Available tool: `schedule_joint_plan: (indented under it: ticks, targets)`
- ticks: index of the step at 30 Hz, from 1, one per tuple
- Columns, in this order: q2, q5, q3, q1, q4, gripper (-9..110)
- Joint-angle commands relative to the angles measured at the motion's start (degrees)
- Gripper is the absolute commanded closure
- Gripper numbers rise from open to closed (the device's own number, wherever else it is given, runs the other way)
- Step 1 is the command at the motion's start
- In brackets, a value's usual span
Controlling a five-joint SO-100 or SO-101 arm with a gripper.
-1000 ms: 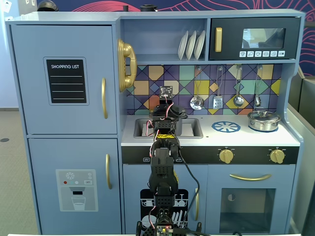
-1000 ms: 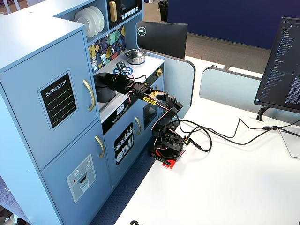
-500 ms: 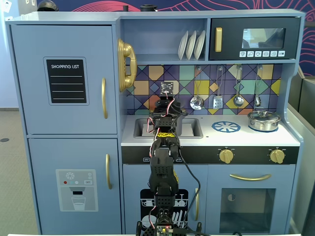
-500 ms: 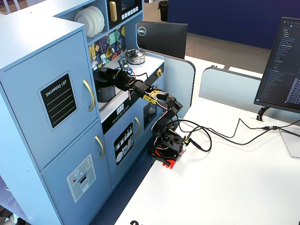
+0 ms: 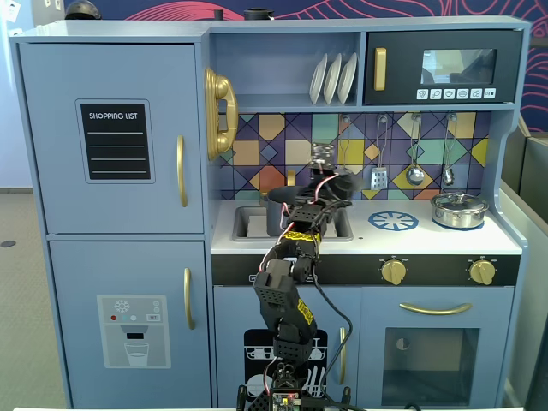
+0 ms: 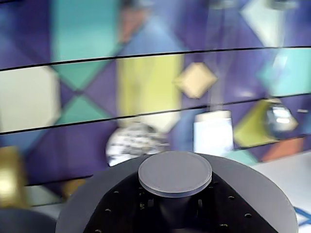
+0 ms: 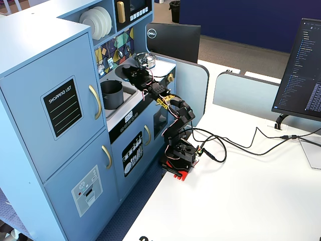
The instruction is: Take off the lid from the gray recipient and place it on the counter
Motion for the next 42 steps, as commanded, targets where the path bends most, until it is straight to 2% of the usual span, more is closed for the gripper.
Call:
schedule_joint_plan:
  ticks: [1,7,16,42]
  targets:
    - [3.2,0.2,-4.8,3.8,0.1,102]
    - [2.1,0.3,-4.2,8.9,-0.6,102]
    - [-3.5,1.4,1.6,13.7,-8.1,102]
    - [-13.1,2.2,9.8,13.4,-17.1,102]
